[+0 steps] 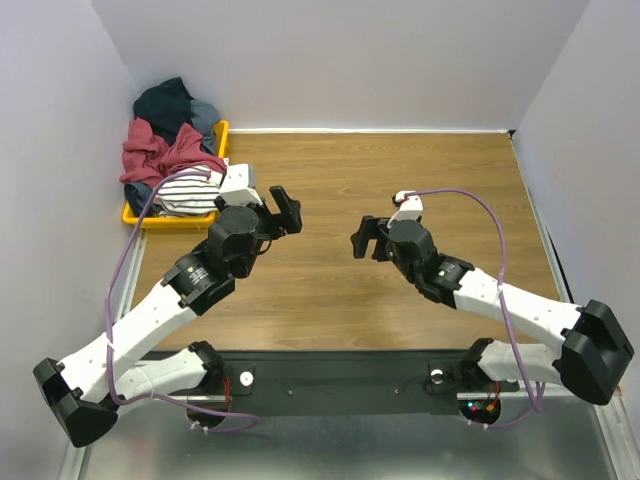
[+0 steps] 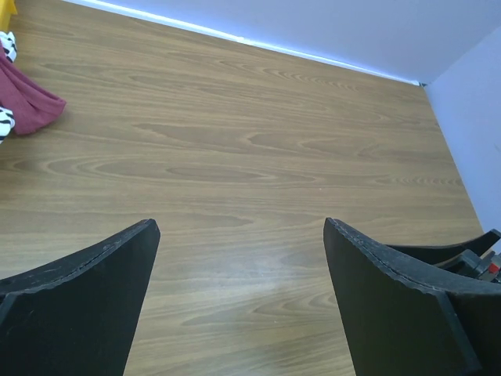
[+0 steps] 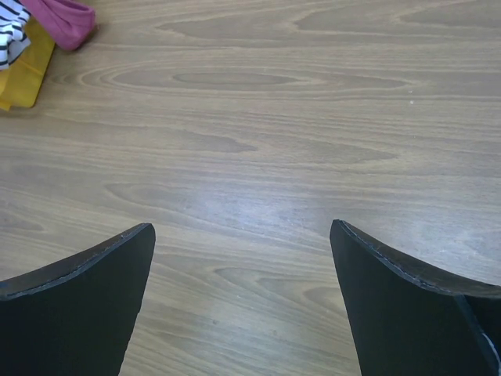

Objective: Fold and stack the tank tops
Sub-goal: Grab the tank top from the pile

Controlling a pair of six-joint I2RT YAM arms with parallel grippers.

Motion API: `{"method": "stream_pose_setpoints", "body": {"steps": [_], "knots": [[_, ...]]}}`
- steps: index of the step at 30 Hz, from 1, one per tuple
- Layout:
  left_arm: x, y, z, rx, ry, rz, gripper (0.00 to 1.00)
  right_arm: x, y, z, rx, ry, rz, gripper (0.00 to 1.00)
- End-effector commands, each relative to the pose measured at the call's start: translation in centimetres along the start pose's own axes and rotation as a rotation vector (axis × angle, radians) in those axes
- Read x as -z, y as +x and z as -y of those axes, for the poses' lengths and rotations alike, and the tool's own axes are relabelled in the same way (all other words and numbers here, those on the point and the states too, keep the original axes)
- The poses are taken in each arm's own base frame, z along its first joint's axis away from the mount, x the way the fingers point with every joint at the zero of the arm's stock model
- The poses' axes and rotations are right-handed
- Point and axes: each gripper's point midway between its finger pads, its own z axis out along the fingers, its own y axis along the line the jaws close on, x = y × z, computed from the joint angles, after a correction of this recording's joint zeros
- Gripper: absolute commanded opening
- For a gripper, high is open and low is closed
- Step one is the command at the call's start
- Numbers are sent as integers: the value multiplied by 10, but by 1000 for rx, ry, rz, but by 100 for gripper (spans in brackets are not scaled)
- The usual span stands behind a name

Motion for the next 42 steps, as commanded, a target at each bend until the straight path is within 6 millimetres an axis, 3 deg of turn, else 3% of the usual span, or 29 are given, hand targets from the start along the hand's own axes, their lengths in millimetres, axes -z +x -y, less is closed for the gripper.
{"method": "stream_pose_setpoints", "body": {"steps": [1, 5, 6, 8, 9, 10, 11, 12, 13, 14, 15, 16, 17, 21, 25, 29, 37, 40, 42], "knots": [[4, -19, -3, 19, -33, 52, 99, 3, -15, -6, -16, -6, 22, 100], [-3, -32, -7, 16, -81, 75, 97, 3, -6, -10, 18, -30, -39, 100], [-12, -31, -10, 10, -102, 68, 97, 3, -6, -12, 22, -36, -40, 100], [-29, -55, -30, 43, -140, 80, 94, -1, -4, -13, 39, -31, -57, 100], [-46, -54, -40, 48, -160, 50, 89, -2, -8, -16, 46, -29, -62, 100], [-53, -72, -39, 67, -138, 57, 88, -3, -9, -16, 48, -22, -65, 100], [-61, -91, -68, 82, -222, 88, 86, -7, -5, -16, 55, -17, -81, 100], [-78, -90, -81, 72, -280, 68, 85, -7, -7, -19, 46, -22, -81, 100], [-79, -117, -92, 80, -345, 114, 85, -8, -4, -21, 42, -31, -92, 100], [-86, -125, -102, 82, -385, 120, 85, -9, -4, -23, 37, -36, -96, 100], [-101, -125, -126, 83, -456, 108, 85, -11, 0, -24, 35, -38, -108, 100], [-104, -140, -132, 101, -485, 134, 85, -11, -1, -26, 33, -44, -109, 100], [-117, -136, -154, 107, -540, 114, 84, -12, 0, -26, 36, -46, -112, 100], [-130, -125, -198, 160, -686, 68, 75, -12, 0, -24, 40, -37, -110, 100], [-123, -103, -231, 226, -798, 67, 74, -11, 2, -19, 42, -23, -109, 100], [-113, -68, -268, 270, -914, 31, 73, -15, 12, -16, 53, -12, -132, 100], [-112, -19, -318, 326, -1045, -43, 64, -21, 23, -15, 63, -8, -167, 100], [-117, -6, -332, 337, -1074, -64, 64, -23, 26, -16, 66, -10, -176, 100], [-124, 2, -339, 338, -1075, -77, 58, -23, 26, -16, 66, -10, -174, 100]]}}
